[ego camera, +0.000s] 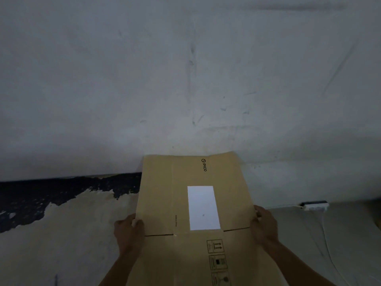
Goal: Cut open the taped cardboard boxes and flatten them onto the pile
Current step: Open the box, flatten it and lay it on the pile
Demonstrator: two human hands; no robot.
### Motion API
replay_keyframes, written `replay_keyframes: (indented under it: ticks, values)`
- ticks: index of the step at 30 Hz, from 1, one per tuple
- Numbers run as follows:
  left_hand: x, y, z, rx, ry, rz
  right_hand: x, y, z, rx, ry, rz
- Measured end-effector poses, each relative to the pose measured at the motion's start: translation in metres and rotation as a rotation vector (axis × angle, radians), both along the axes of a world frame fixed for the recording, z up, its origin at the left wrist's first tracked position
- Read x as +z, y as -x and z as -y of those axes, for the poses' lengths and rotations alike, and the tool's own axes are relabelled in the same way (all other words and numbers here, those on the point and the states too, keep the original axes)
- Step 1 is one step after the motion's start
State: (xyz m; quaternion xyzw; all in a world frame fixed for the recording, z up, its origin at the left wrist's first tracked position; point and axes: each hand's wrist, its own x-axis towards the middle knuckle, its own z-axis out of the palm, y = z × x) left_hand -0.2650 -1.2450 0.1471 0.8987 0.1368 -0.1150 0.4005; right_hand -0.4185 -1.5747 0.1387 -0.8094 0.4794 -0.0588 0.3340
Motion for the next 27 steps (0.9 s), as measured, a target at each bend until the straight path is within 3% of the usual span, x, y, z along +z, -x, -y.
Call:
replay_keyframes:
  ticks: [3,5,8,11,19,22,25,27]
  values:
    - [-0.005,0.006,0.006,-0.001,-0.059,-0.070,-0.012,0.003,0.006,0.030,-0.125,0.007]
    - [-0.002,0.014,0.010,-0.054,-0.012,-0.088,-0.017,0.004,0.007,0.068,-0.311,0.061]
    - [-0.015,0.018,0.010,-0.114,0.027,-0.128,-0.016,0.002,0.006,0.149,-0.390,0.052]
    - [-0.037,0.012,0.007,-0.126,-0.040,-0.144,-0.019,-0.002,0.008,0.184,-0.340,-0.004]
    - [-0.006,0.009,0.026,-0.018,-0.176,-0.193,-0.009,-0.013,0.013,0.227,-0.212,-0.092]
    - [0.003,0.012,0.023,-0.001,-0.203,-0.155,0.006,-0.022,0.001,0.282,-0.050,-0.184]
    - [0.012,0.022,0.011,0.002,-0.039,-0.042,0.021,-0.031,-0.026,0.438,0.188,-0.235]
    - [0.017,0.032,-0.007,0.006,0.035,0.045,0.024,-0.036,-0.051,0.510,0.221,-0.175]
